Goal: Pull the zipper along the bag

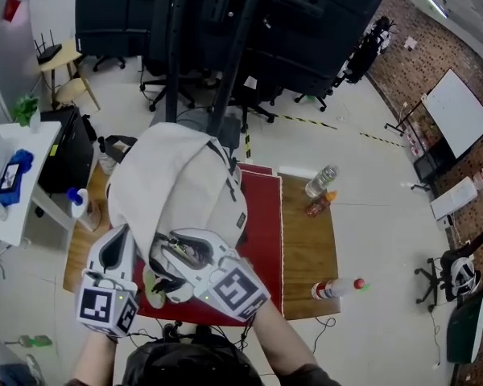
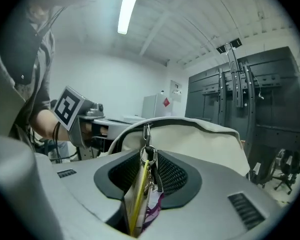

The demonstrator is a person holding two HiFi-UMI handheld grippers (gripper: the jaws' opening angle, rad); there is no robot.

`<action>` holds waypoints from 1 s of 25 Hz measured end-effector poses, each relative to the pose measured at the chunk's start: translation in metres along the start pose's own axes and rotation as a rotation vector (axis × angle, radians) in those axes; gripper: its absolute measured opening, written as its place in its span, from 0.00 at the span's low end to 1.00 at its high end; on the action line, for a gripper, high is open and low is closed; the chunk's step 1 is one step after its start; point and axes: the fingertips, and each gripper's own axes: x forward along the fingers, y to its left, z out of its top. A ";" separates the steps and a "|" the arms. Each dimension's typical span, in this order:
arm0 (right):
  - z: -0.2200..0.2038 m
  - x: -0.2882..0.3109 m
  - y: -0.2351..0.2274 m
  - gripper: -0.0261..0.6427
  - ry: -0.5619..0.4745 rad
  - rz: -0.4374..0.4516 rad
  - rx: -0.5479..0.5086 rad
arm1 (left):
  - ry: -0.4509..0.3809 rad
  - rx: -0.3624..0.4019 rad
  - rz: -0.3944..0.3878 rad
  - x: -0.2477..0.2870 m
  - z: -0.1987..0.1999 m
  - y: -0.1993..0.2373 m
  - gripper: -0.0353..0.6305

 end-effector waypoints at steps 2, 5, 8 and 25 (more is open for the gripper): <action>0.000 -0.002 0.001 0.25 -0.025 0.047 0.056 | 0.000 -0.002 0.005 0.002 -0.002 0.001 0.09; 0.003 -0.002 0.001 0.25 -0.043 0.095 0.093 | 0.001 -0.005 0.012 0.002 -0.002 0.000 0.09; 0.005 0.001 0.000 0.25 -0.039 0.112 0.094 | 0.003 -0.008 0.015 0.002 -0.004 -0.001 0.09; 0.015 -0.010 0.032 0.20 -0.006 -0.063 0.015 | -0.023 0.025 0.006 -0.021 0.013 -0.009 0.09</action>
